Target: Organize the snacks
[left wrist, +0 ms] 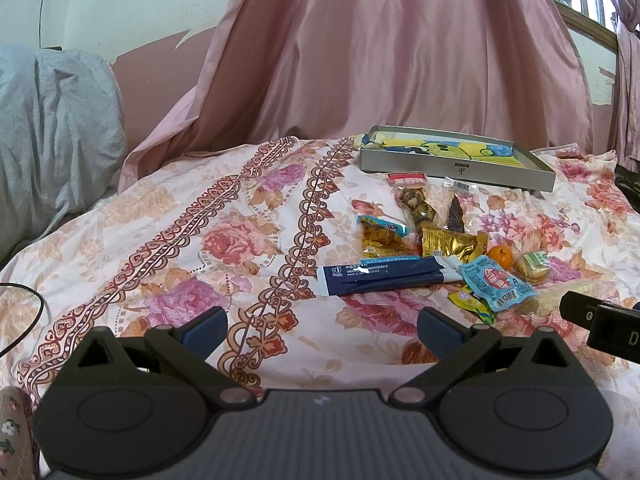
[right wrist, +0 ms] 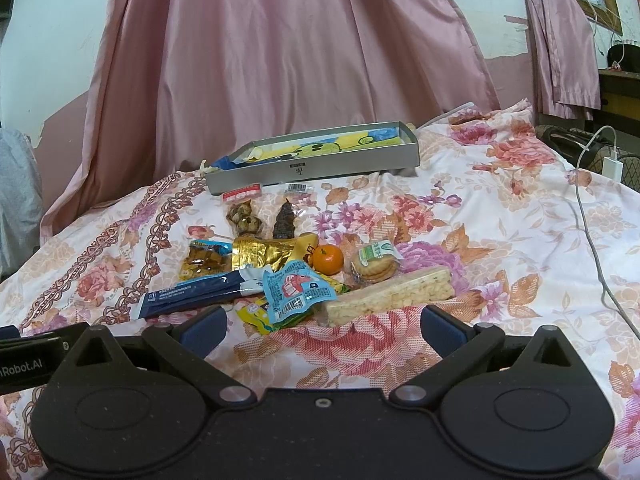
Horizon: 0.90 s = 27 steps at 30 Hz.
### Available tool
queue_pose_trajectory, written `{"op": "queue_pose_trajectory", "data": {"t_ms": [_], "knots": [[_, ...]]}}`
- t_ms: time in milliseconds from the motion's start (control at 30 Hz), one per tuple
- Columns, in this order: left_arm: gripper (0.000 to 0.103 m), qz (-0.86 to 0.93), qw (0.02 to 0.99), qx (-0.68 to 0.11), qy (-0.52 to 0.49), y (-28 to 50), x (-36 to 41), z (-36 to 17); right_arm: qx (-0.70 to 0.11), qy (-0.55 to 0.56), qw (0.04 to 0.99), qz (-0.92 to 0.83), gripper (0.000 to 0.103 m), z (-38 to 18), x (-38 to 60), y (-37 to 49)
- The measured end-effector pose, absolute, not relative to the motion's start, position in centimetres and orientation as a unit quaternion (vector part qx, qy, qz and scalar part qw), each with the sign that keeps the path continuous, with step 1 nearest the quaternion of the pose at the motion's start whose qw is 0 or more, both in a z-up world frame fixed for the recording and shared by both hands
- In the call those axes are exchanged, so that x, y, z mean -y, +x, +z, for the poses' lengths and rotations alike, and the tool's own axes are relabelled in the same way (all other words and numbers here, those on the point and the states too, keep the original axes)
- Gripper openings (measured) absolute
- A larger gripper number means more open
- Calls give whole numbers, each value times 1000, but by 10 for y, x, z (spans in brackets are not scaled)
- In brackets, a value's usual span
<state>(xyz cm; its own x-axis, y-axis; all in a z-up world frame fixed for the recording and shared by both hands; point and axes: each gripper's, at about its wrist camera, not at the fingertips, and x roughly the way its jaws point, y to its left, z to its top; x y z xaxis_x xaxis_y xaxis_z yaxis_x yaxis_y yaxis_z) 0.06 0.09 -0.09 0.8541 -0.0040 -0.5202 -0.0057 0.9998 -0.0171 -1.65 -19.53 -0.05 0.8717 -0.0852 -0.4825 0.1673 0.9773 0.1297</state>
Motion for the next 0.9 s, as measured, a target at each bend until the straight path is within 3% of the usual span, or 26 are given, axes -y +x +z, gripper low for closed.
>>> {"op": "queue_pose_trajectory", "data": {"t_ms": [900], "knots": [[102, 0, 963, -269, -7, -1, 3, -1, -245, 85, 964, -65, 102, -1, 195, -16]]}}
